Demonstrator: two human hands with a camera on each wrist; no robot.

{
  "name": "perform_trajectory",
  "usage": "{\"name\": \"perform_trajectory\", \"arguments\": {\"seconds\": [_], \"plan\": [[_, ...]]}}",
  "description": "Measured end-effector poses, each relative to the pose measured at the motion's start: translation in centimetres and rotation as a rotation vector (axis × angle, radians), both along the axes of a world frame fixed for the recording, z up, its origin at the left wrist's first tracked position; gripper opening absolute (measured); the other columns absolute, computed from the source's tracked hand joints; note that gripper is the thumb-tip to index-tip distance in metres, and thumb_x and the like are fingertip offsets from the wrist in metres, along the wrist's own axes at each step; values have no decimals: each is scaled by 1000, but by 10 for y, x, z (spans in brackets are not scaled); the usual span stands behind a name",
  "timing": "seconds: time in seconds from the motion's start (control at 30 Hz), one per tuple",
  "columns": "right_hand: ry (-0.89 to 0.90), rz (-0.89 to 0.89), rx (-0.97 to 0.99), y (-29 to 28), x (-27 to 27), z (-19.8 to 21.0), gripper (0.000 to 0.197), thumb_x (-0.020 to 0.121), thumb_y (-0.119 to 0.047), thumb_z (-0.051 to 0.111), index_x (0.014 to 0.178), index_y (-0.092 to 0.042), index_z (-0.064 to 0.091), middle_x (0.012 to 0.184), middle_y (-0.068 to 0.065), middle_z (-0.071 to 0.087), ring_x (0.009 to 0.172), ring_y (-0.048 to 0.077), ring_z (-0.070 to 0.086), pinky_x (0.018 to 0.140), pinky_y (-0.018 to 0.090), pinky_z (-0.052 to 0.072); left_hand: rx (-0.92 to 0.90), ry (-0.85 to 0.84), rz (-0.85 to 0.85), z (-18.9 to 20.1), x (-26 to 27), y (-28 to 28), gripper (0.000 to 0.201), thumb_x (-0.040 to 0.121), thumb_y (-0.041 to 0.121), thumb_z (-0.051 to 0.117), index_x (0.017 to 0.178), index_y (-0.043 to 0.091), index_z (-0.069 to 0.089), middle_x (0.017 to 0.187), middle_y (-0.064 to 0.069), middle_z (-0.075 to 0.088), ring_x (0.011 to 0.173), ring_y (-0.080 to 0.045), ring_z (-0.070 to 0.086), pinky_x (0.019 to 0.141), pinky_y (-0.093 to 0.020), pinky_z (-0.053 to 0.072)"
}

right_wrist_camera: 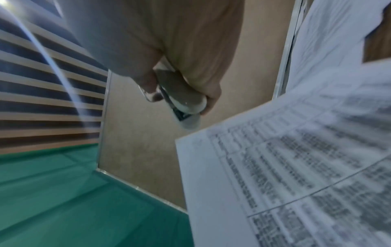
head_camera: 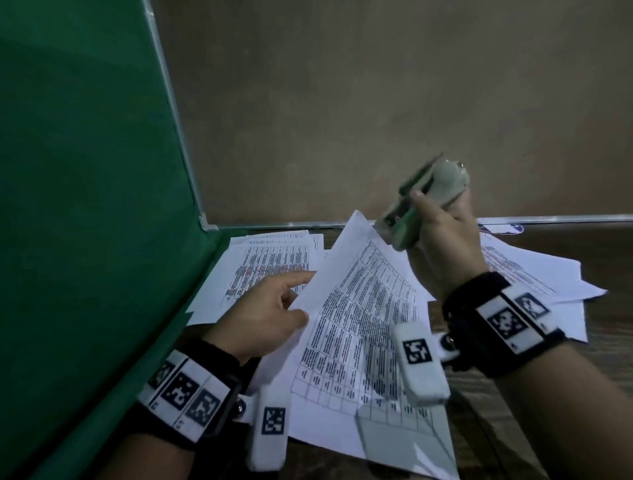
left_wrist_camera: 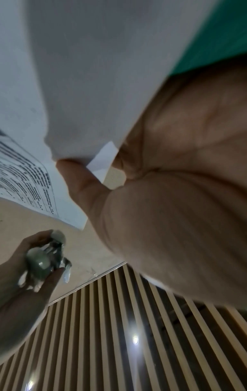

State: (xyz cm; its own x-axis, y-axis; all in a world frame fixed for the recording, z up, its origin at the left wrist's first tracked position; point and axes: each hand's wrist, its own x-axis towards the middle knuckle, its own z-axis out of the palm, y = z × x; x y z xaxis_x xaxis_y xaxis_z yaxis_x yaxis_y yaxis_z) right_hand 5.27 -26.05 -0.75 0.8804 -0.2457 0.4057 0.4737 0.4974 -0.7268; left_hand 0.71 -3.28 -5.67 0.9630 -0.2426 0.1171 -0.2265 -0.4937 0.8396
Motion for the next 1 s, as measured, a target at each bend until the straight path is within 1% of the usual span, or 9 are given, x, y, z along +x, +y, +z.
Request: {"name": "perform_trajectory", "arguments": {"seconds": [0.13,0.2,0.27,0.37,0.43,0.5,0.67,0.83,1.0], "plan": [[-8,-10,119,17,18,7,26,108,-9,48,131,-20,44,97,3,61,75,12,60,67,32,57,-53,40,-52,0,-1,0,66,85,4,61,130,52,64,110,-9,78,107,-48,68,97,-68,51],[-10,1,61,20,22,2,22,108,-11,48,128,-21,45,100,4,60,80,14,57,72,30,55,-63,62,-73,-2,1,0,67,86,2,60,132,50,64,113,-13,77,108,-52,65,98,-71,48],[-2,-7,-9,20,25,-3,25,108,-11,48,131,-21,45,106,7,59,88,15,57,79,32,54,-73,87,-89,-5,3,0,67,90,-4,60,133,47,65,116,-11,77,112,-51,65,103,-69,46],[28,-23,-49,18,26,-4,20,109,-13,48,126,-23,46,112,10,59,92,17,59,79,32,55,-62,84,-134,-5,4,-1,66,91,1,65,135,50,62,122,-5,76,114,-46,67,104,-66,48],[25,-47,-62,16,27,-4,19,109,-13,48,124,-23,46,111,11,60,90,17,61,75,33,57,-56,60,-146,-3,1,-2,71,94,-5,64,121,62,66,115,6,78,109,-32,73,102,-53,55],[36,-86,-102,14,28,-5,22,108,-16,50,129,-21,46,115,10,62,94,17,64,79,36,59,-59,58,-147,1,-4,-4,81,94,-7,64,104,73,65,110,17,78,103,-20,75,98,-42,58],[65,-223,-231,13,27,-5,38,92,-40,61,127,-27,52,117,6,66,105,20,66,93,45,59,-48,50,-127,4,-9,-8,83,92,-7,66,103,75,64,110,14,78,101,-21,76,98,-49,58],[43,-339,-309,9,26,-8,40,94,-45,56,128,-25,51,102,1,64,84,14,61,74,36,56,-53,65,-100,4,-11,-10,79,91,-8,66,111,69,66,112,4,78,102,-31,75,98,-59,56],[67,-435,-342,7,28,-8,37,95,-48,55,125,-28,52,102,1,66,88,17,64,85,51,61,-56,77,-112,7,-11,-10,76,91,-7,66,117,64,66,114,0,77,100,-35,75,96,-62,56]]}}
